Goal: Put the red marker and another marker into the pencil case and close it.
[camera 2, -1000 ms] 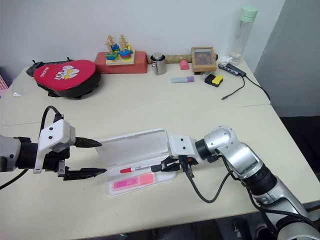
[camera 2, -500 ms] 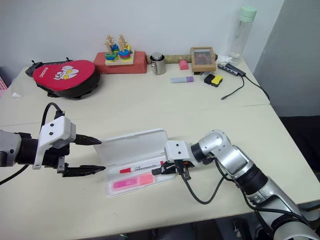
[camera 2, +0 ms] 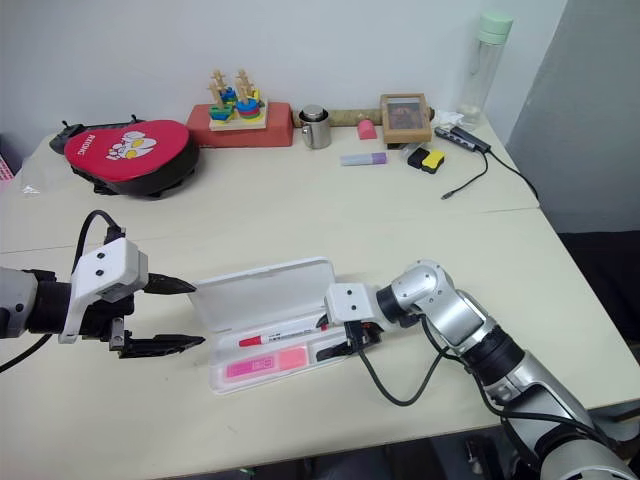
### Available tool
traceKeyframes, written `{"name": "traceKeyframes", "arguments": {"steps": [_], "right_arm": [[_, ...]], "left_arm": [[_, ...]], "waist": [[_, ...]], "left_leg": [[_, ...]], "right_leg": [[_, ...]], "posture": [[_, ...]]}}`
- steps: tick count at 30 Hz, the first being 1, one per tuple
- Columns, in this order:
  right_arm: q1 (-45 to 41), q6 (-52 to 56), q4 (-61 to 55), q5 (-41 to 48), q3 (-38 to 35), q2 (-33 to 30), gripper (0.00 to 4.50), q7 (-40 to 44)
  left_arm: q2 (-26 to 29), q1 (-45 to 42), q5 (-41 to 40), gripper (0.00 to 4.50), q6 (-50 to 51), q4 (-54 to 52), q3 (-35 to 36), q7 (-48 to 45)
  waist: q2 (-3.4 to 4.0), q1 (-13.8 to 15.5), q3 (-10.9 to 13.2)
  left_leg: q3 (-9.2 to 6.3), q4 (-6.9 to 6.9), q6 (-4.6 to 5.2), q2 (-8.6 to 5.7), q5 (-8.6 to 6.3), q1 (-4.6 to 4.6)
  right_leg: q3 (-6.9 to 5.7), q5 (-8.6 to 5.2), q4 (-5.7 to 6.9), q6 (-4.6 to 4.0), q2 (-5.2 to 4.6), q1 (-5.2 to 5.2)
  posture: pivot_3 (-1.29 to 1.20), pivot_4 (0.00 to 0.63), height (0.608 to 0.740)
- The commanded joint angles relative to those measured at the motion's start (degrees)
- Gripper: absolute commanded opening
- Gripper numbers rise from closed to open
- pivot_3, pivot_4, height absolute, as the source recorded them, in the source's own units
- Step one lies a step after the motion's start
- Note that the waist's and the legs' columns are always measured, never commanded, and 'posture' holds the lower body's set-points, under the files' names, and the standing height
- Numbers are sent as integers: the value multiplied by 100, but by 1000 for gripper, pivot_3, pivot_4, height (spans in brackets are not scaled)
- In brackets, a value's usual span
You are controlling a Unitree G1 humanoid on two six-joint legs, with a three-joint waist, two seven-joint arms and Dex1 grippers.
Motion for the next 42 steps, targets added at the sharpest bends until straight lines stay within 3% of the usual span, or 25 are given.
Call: {"name": "traceKeyframes", "arguments": {"steps": [1,8,14,18,24,42], "right_arm": [[-218,266,-446,251,-384,-67,2489,37],[-299,842,-885,848,-1027,-593,2489,377],[-213,790,-493,738,-1151,-1065,2489,417],[-373,182,314,282,-1161,-1075,1514,73],[-625,-34,1012,219,-1322,-566,70,-451],[-1476,-730,2016,17,-1178,505,70,-541]], "left_arm": [[14,-15,13,4500,-54,-73,242,27],[-98,-140,-379,4500,391,-90,632,136],[-125,-121,-714,4500,908,-137,1259,220],[-332,-114,-866,4500,1186,-177,1604,522],[-580,-90,-1030,4500,1426,-393,1823,911],[-922,193,-1232,4500,1587,-632,2134,1456]], "waist": [[-1,1,-1],[1,6,0],[-1,15,0],[-1,-24,0],[-1,-27,0],[-1,-15,0]], "left_leg": [[-1,0,0,0,0,0],[-3,0,0,0,0,-2],[-4,1,0,0,0,-1],[1,1,0,0,0,4],[0,1,0,0,0,2],[-5,1,0,-1,0,-1]], "right_leg": [[0,0,0,0,0,0],[-2,0,-2,0,0,0],[-4,0,-2,0,-1,0],[0,0,4,0,0,0],[1,1,3,0,0,-1],[-3,2,1,-1,-2,0]], "posture": [[0,150,740],[0,150,740],[0,150,740],[0,150,740],[0,150,740],[0,150,740]]}}
